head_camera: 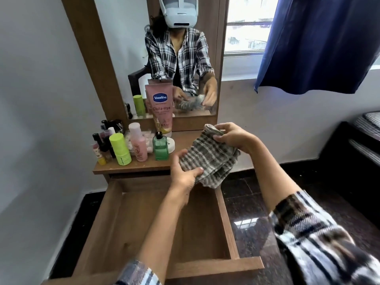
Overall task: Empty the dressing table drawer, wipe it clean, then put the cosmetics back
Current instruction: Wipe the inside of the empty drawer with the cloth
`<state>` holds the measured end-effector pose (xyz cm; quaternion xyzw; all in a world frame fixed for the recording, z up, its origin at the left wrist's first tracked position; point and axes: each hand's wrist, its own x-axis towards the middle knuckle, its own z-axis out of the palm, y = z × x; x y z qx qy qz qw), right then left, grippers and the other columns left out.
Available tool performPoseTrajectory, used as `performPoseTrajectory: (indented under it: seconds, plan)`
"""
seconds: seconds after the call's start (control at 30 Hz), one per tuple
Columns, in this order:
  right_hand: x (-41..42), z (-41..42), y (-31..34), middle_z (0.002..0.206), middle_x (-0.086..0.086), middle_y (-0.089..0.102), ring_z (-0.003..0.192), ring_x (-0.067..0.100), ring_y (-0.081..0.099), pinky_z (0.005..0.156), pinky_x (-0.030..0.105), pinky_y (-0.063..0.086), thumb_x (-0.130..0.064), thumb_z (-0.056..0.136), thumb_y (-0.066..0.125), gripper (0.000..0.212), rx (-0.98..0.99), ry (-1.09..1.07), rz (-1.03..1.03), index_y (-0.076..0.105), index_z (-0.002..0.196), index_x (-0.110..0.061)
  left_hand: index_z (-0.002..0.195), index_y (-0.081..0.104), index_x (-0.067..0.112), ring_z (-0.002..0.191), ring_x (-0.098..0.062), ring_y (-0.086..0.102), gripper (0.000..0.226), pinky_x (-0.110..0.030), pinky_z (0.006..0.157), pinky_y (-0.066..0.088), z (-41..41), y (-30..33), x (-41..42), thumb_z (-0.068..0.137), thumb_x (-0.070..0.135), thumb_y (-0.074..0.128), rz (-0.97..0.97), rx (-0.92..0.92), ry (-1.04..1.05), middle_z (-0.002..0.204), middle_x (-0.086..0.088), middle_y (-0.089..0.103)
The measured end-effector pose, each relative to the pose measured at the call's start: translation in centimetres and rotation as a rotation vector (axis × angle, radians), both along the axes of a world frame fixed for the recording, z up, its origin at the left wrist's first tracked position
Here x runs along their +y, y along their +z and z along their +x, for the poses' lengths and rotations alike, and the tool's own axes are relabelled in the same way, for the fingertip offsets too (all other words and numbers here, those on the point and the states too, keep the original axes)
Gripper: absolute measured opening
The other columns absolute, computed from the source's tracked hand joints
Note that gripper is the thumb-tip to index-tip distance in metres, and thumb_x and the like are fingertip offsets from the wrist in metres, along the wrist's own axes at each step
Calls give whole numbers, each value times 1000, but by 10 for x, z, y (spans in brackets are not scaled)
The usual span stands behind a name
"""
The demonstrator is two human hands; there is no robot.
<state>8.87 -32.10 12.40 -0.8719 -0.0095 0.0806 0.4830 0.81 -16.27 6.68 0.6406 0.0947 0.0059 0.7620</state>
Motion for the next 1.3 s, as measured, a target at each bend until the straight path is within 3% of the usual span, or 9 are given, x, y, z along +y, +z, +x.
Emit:
performPoseTrajectory:
  seconds: [0.13,0.27,0.37,0.47,0.57,0.67,0.77,1.03,1.3]
  plan:
    - [13,41,0,111,1,59,100,13,54,88,24,43,-4,89,54,40,-168,94,-348,57,127,-14,101,56,20,94,-12,56,45,-17,79,49,14,-4,-18,70,-9,72,203,-101,22,106,0,56]
    - [23,74,-14,123,7,62,112,29,57,96,33,44,-12,85,55,43,-312,98,-579,59,123,-32,101,64,19,104,-15,57,32,-23,89,42,30,-12,-26,73,10,76,535,-170,35,109,-1,63]
    - [31,85,-22,126,1,61,117,26,53,93,35,36,-20,82,64,41,-471,49,-814,58,120,-35,98,67,27,101,-18,60,15,-31,89,45,33,-15,-29,83,25,64,788,-218,66,102,3,69]
    - [41,75,-31,125,3,58,115,28,53,86,36,42,-11,82,64,39,-603,-92,-754,59,117,-27,108,63,31,107,-20,52,21,-35,91,42,29,-19,-32,88,31,55,1150,-269,121,112,5,61]
    - [47,58,-43,118,5,58,106,29,57,82,36,46,-6,88,49,32,-653,-256,-618,66,110,-20,97,68,25,96,-23,54,20,-36,81,45,26,-15,-37,78,18,68,1330,-405,250,104,-2,60]
    - [39,52,-52,121,3,56,112,28,54,87,37,46,-21,95,43,28,-438,-222,-542,63,116,-22,103,69,13,112,-27,56,28,-37,93,46,33,-15,-42,76,12,64,1390,-506,181,120,-8,62]
    - [26,56,-62,133,4,52,121,30,50,96,42,46,-27,97,38,34,-249,-87,-561,54,127,-24,140,36,5,144,-23,15,51,-34,117,7,32,-15,-47,94,27,41,1337,-363,-120,153,-11,26]
    - [16,56,-70,157,6,21,146,19,10,117,29,8,-26,104,25,47,-250,115,-675,24,149,-12,149,11,8,145,-22,-6,66,-34,116,-9,28,-28,-47,98,47,24,1412,-323,-186,158,-10,2]
    - [15,60,-69,159,2,14,147,16,5,118,33,7,-30,104,21,48,-227,120,-718,17,151,-18,149,0,7,145,-23,-10,64,-34,115,-12,32,-34,-48,100,44,21,1481,-301,-193,157,-10,-6]
